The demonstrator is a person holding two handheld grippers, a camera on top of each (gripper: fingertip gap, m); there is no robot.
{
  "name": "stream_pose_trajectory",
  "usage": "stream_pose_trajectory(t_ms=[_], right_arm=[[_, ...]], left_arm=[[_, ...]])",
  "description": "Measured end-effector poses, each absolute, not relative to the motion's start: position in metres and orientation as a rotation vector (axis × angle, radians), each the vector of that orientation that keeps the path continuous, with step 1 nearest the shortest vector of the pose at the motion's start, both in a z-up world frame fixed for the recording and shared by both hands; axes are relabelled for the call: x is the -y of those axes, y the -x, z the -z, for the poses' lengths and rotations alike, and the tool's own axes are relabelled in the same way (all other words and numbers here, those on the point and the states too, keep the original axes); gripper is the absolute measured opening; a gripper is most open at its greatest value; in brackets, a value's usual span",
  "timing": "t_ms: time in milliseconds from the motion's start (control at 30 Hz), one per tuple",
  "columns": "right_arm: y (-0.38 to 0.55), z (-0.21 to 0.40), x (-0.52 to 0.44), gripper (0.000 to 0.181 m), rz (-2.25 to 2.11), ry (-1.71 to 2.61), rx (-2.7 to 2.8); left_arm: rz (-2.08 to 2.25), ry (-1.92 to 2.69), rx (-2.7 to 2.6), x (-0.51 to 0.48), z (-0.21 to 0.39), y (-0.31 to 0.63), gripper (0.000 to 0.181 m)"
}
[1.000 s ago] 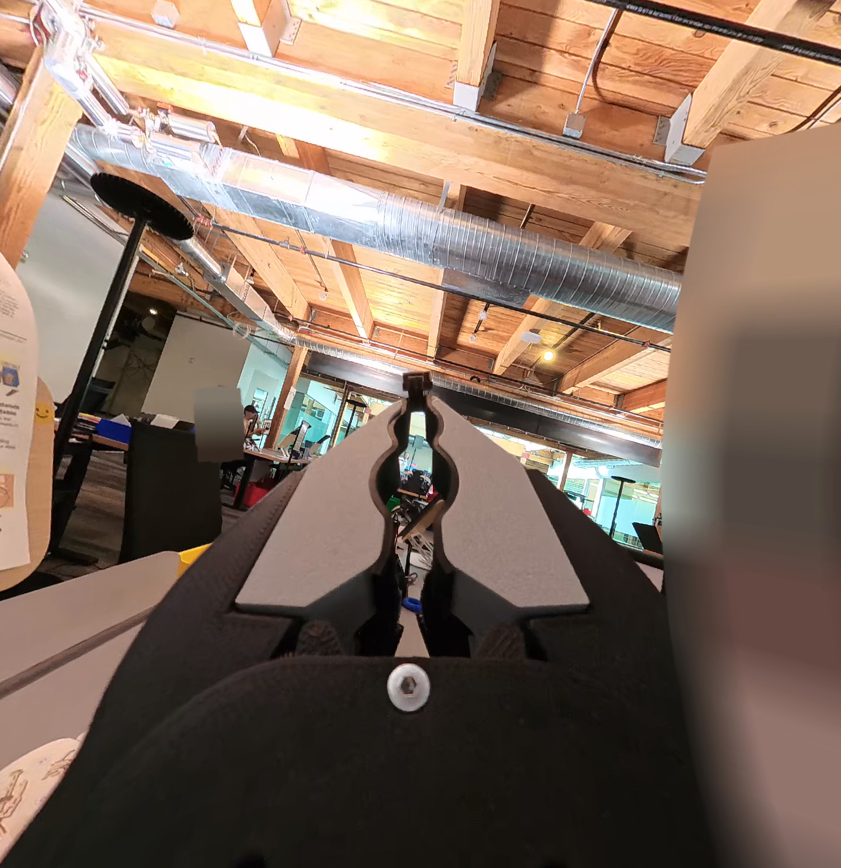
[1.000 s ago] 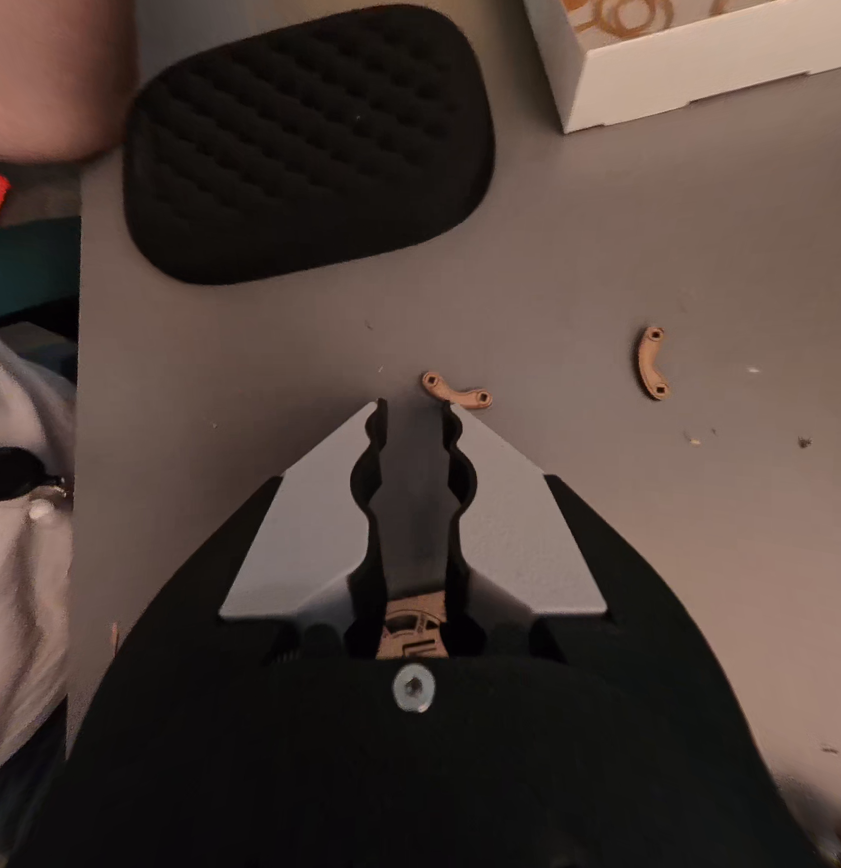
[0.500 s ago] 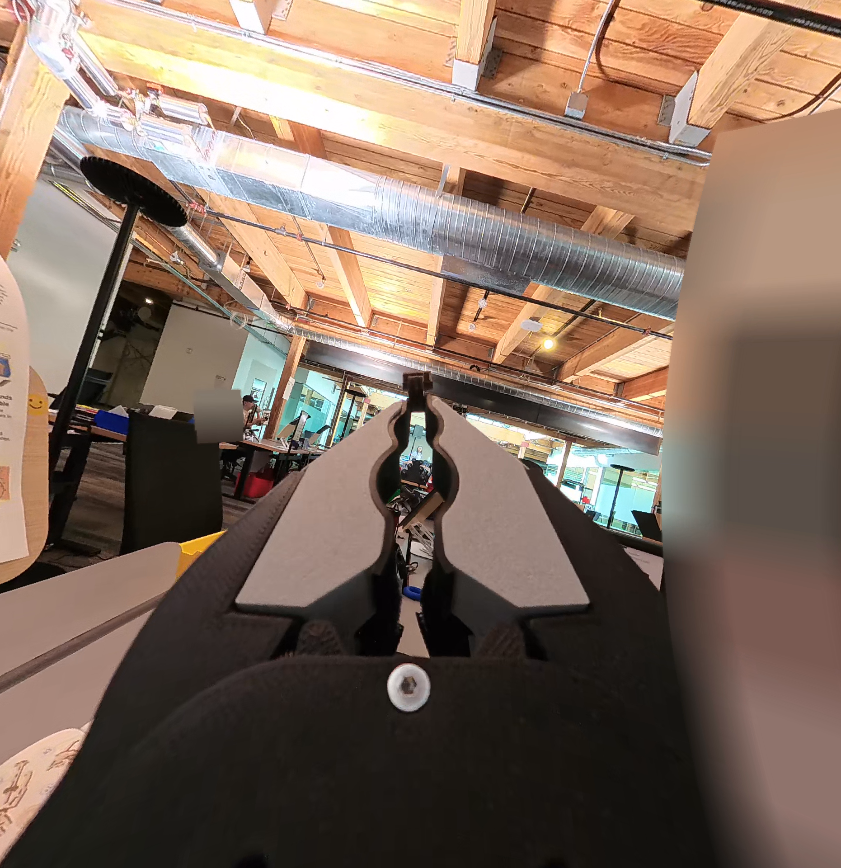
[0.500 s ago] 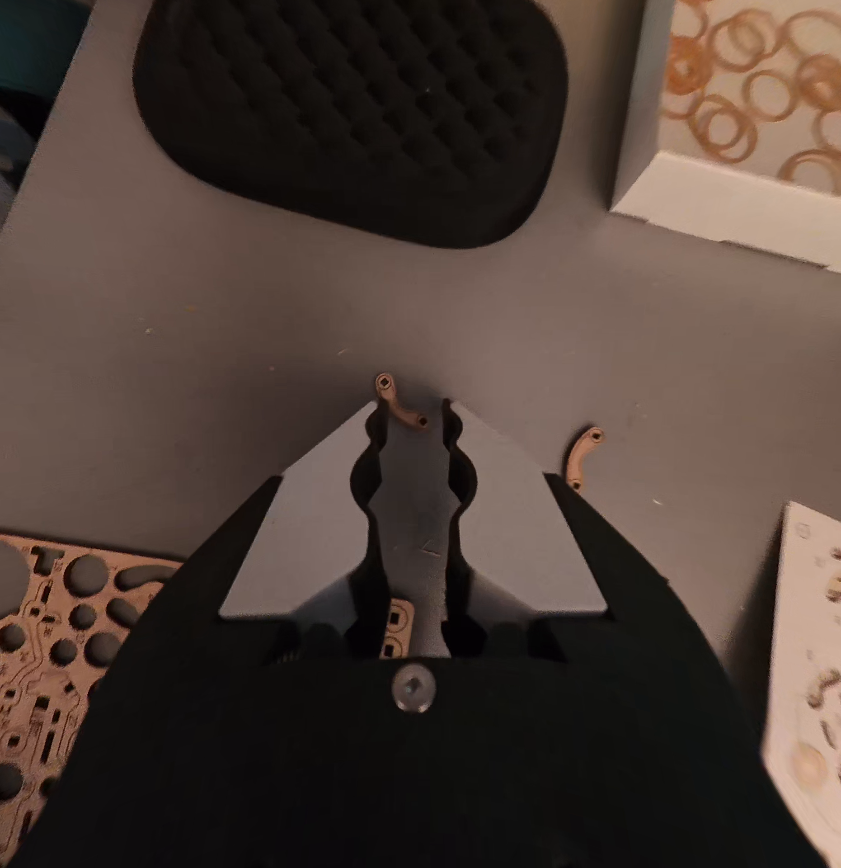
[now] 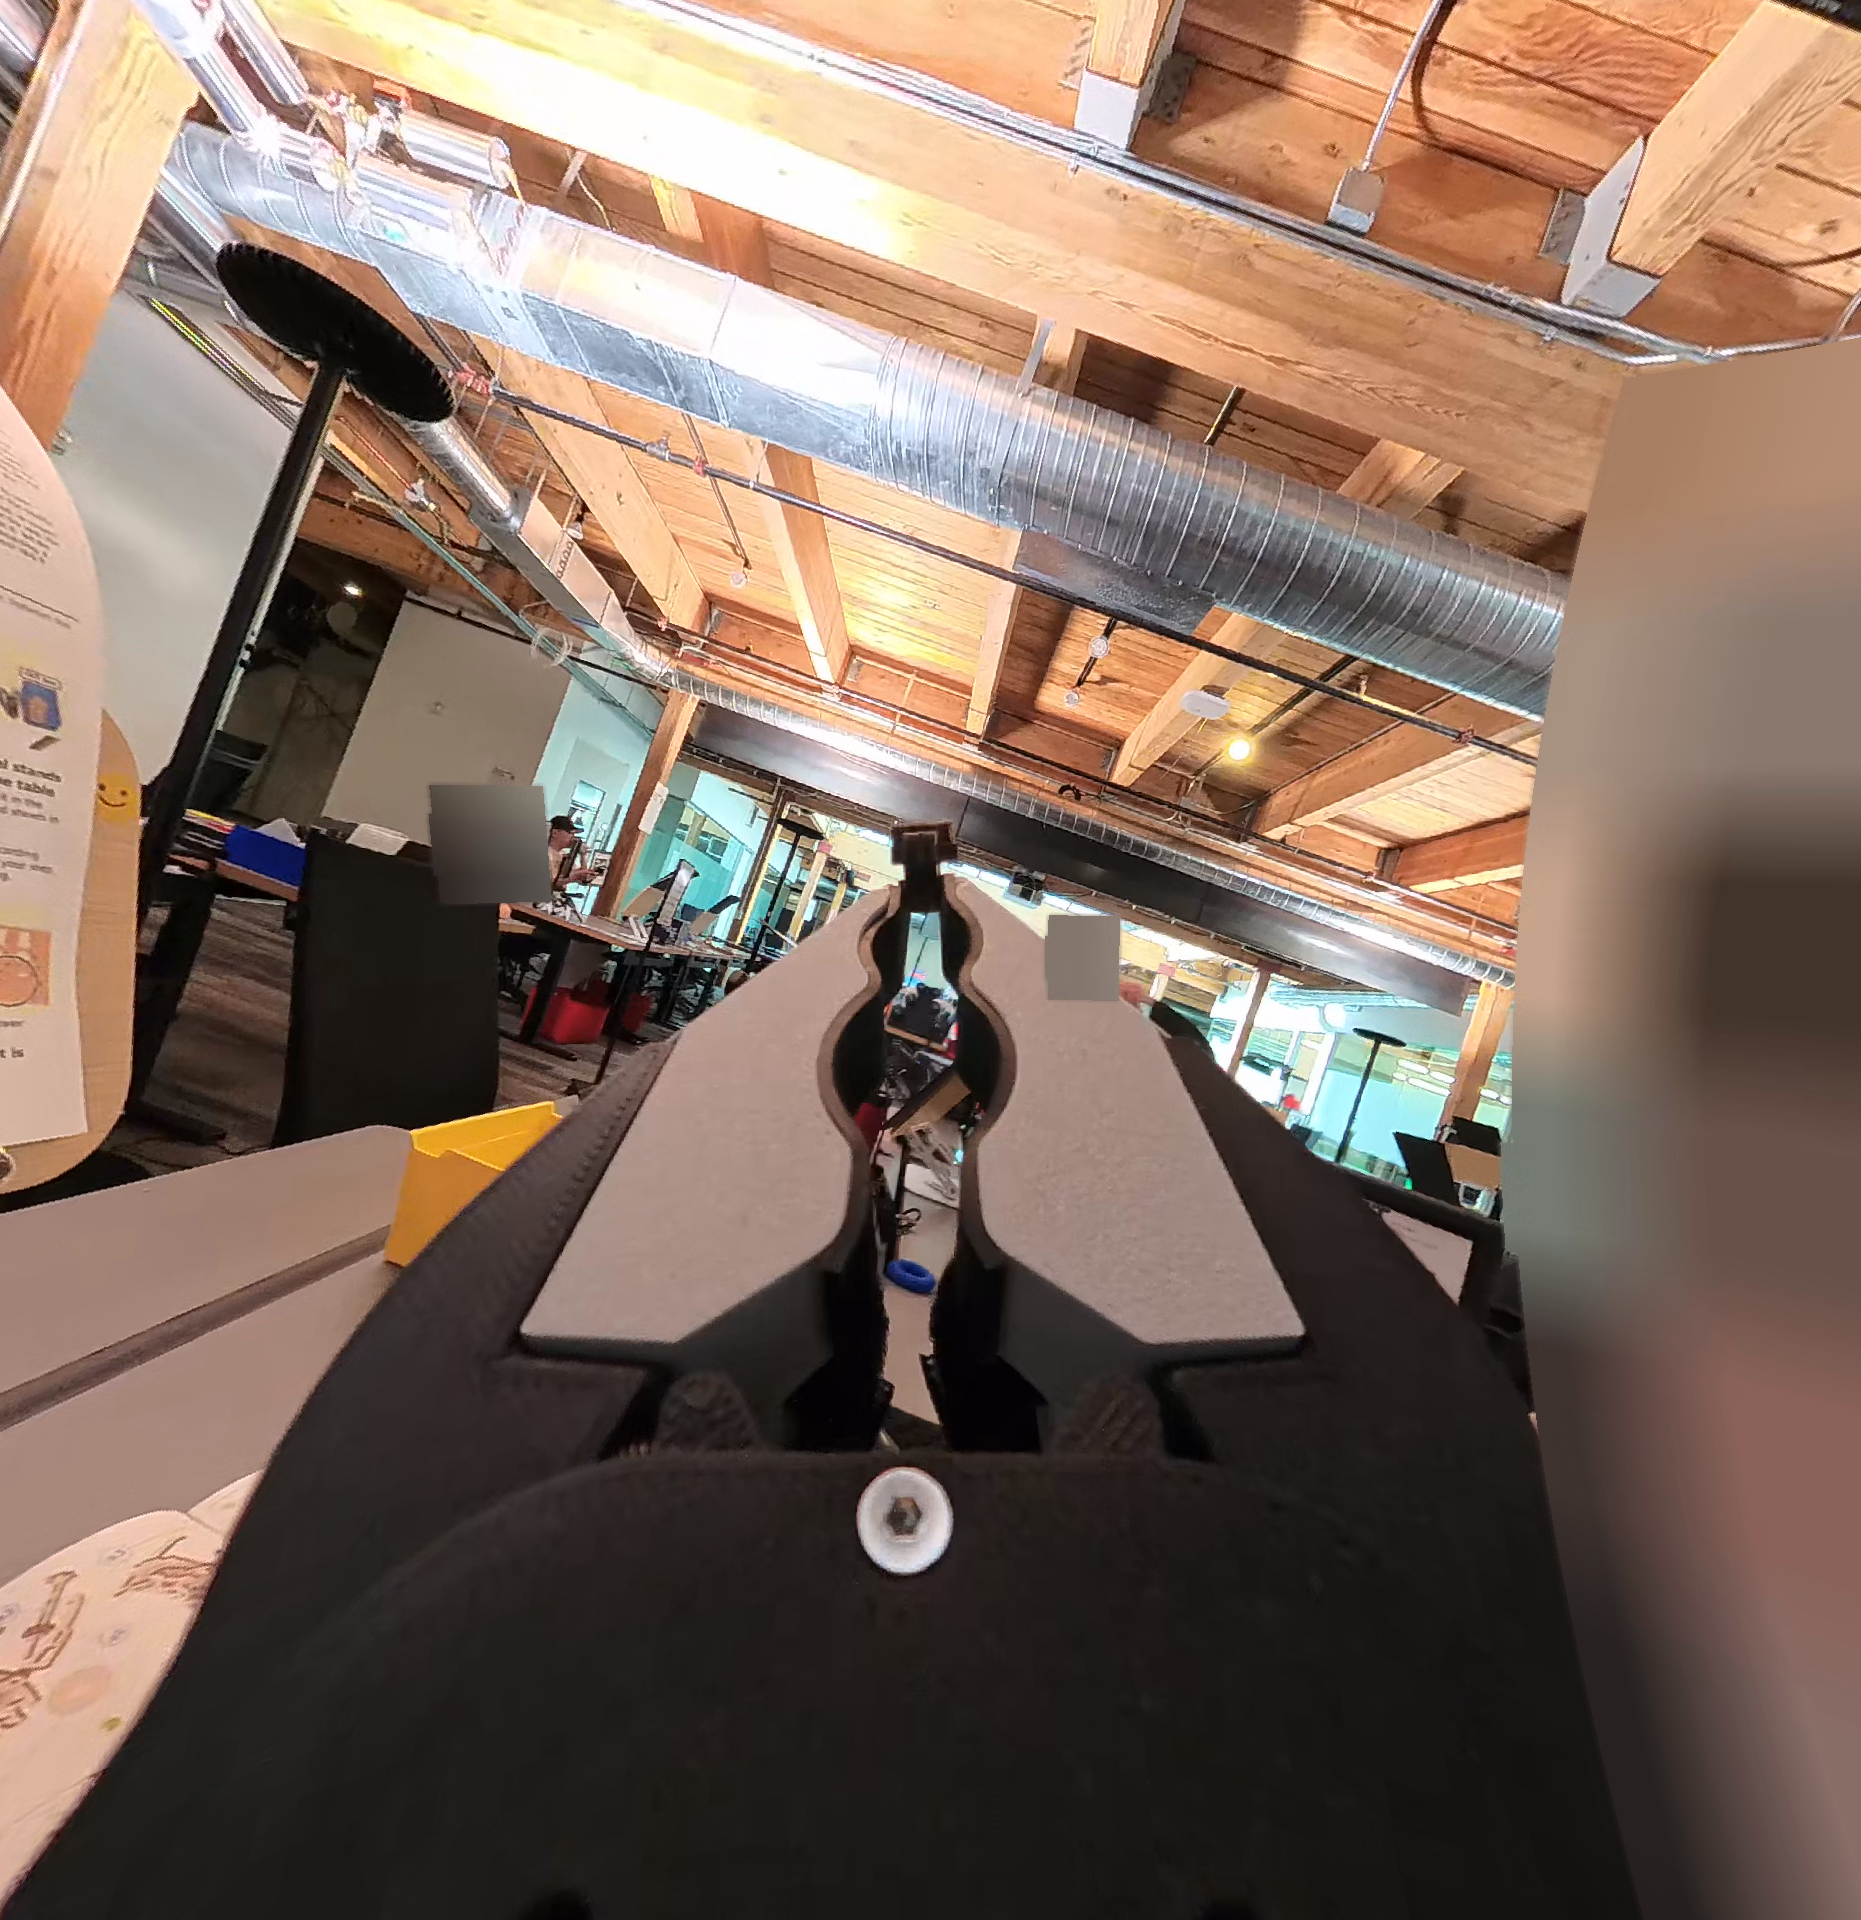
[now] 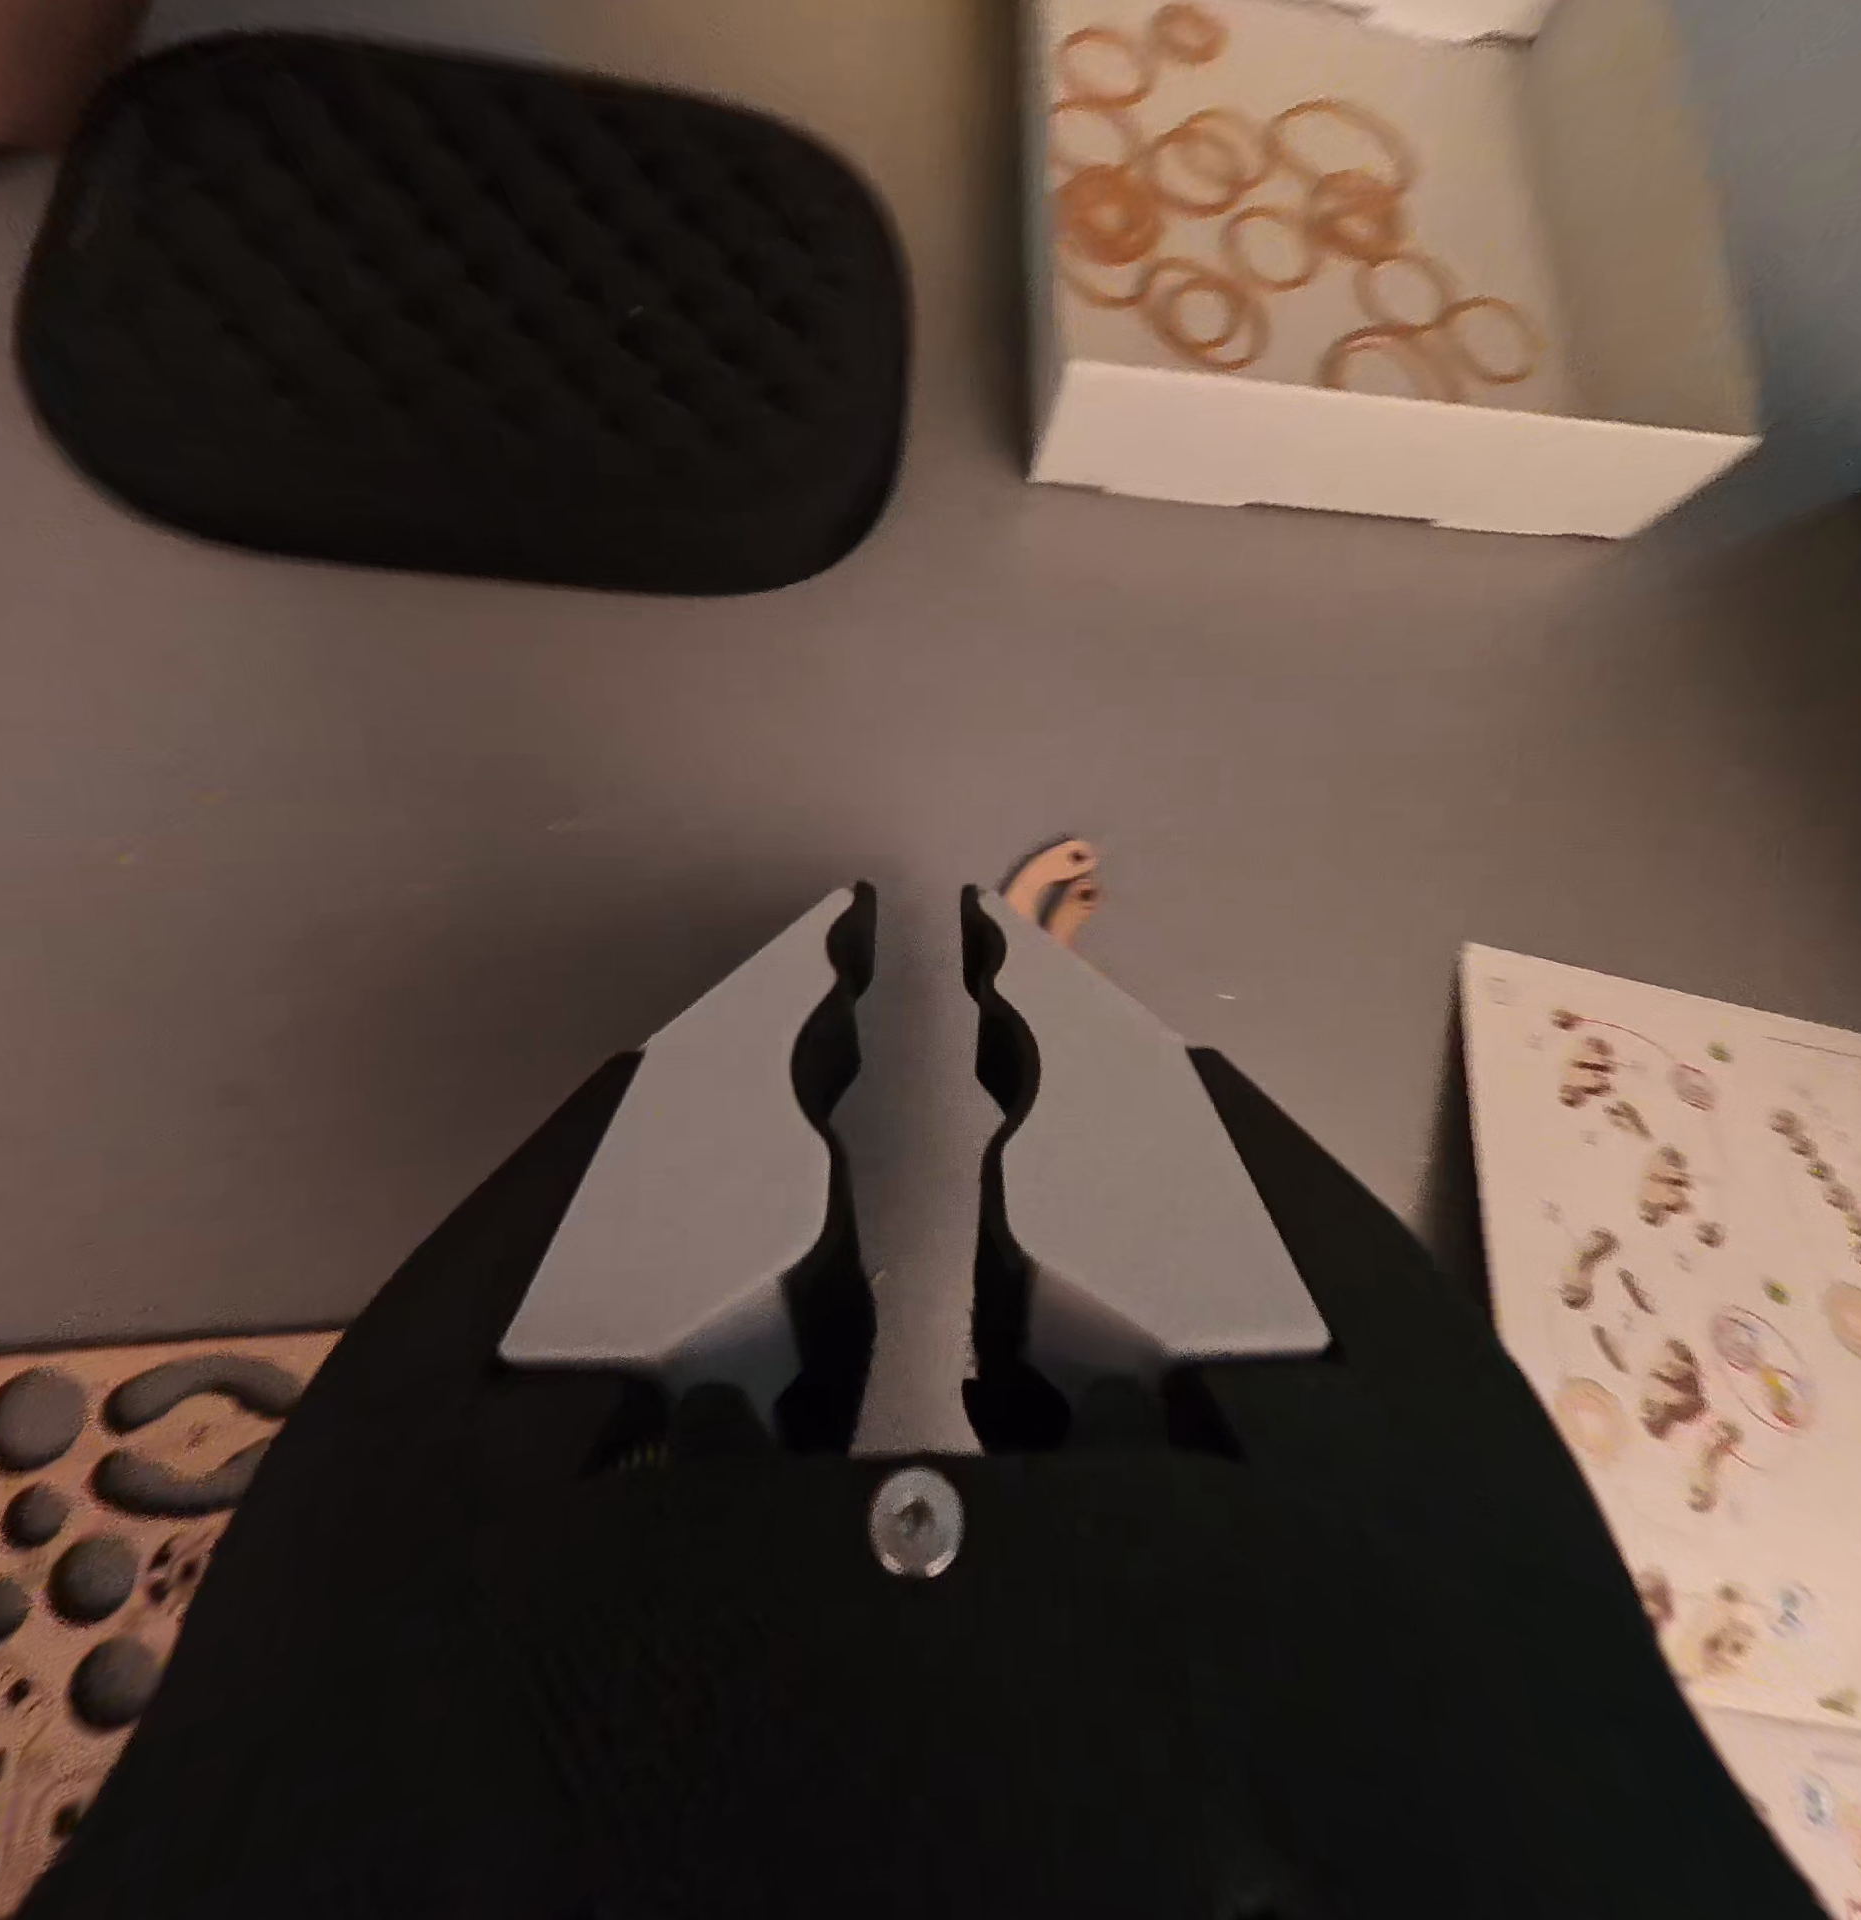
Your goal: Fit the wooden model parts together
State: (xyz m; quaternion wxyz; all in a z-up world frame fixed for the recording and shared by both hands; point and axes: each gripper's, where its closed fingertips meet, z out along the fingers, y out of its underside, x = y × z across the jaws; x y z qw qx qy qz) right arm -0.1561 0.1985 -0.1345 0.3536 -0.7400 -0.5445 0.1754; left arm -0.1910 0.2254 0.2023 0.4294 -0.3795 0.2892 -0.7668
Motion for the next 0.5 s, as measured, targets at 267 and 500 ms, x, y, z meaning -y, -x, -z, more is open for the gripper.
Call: stream_pose_trajectory(t_ms=[267,500], right_arm=[[0.148,0.149,-0.225,0.013,-0.345,2.048,1.292],[0.152,0.154,-0.219,0.003,-0.258,2.024,1.325]], left_arm=[[1.912,0.948,-0.727,-0.225,-0.202,0.190,0.003],[1.915,0.936,-0.729,-0.223,-0.204,0.192,0.002]])
